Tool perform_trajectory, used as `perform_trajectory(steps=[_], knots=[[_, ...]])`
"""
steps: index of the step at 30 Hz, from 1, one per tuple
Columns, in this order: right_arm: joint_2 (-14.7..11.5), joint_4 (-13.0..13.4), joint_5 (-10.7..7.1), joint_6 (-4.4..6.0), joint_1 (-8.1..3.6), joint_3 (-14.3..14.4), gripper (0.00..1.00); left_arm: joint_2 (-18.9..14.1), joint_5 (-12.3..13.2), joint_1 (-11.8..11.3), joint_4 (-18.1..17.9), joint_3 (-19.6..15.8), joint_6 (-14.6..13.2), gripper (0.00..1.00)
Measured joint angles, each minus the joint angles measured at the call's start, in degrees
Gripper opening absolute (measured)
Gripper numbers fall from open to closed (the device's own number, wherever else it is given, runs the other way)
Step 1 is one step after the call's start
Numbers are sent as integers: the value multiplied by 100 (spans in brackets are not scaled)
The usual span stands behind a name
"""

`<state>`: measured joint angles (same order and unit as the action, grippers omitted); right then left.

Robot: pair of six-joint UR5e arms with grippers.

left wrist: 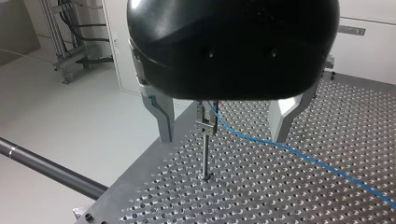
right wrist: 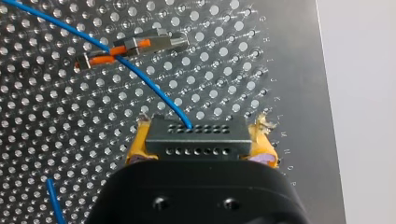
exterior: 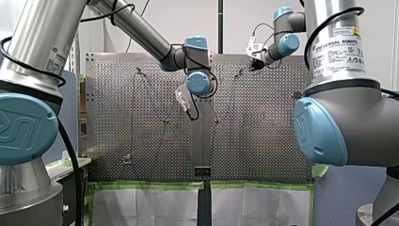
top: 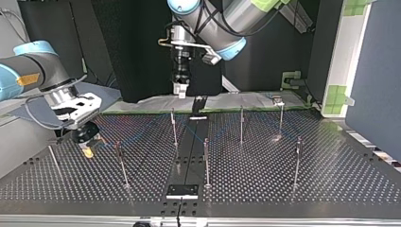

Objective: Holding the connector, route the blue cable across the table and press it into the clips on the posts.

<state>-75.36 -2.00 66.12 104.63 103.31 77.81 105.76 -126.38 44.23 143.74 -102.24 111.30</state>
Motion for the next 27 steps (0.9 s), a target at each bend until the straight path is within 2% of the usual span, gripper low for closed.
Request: perform_trajectory(steps=[27], knots=[[0,0,0,0,0,0,0,0,0,0,-1364,-1368,0,100]])
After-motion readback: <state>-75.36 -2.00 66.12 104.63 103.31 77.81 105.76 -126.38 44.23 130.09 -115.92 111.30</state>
